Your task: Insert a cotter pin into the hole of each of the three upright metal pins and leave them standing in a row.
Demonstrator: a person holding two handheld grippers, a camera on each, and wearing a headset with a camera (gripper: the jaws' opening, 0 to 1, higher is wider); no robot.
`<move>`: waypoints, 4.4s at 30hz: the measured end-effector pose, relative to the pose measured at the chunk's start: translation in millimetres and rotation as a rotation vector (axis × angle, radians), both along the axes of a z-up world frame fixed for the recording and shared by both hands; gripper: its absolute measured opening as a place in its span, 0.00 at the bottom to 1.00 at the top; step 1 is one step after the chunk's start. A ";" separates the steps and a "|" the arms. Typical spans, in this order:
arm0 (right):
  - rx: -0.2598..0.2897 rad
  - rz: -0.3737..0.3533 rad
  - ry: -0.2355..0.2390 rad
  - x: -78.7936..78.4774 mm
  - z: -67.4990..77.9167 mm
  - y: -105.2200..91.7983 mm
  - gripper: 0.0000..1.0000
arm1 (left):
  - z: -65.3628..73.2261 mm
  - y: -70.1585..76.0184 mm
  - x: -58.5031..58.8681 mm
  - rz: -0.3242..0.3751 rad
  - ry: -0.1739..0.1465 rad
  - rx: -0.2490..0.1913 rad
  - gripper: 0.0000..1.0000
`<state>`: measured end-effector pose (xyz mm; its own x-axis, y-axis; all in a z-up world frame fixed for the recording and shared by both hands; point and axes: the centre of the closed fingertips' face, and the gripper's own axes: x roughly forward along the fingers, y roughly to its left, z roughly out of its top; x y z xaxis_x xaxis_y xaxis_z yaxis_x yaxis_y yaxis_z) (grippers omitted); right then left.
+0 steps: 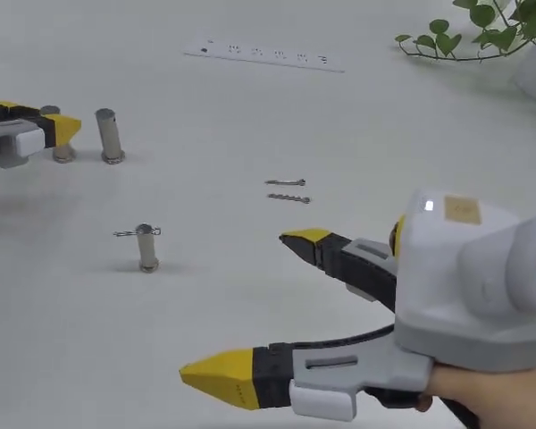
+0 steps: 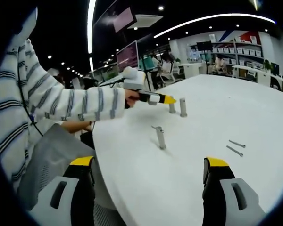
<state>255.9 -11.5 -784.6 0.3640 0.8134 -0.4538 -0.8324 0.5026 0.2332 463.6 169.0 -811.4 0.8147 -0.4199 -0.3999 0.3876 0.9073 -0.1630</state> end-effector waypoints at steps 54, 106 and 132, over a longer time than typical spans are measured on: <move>-0.060 0.083 0.011 -6.2 -12.4 -4.7 0.93 | 24.0 -6.5 -93.1 -0.245 -0.004 0.126 0.11; -0.100 0.017 0.018 -9.3 -18.3 -26.0 0.93 | 12.7 -109.9 -200.8 -0.652 0.020 0.065 0.11; -0.109 0.000 0.021 -6.0 -19.3 -31.2 0.93 | -5.6 -110.2 -204.3 -0.704 0.021 0.099 0.11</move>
<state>249.9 -42.7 -803.9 0.3533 0.7588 -0.5471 -0.8283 0.5256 0.1941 259.2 58.8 -816.9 0.3553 -0.8047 -0.4757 0.8847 0.4538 -0.1068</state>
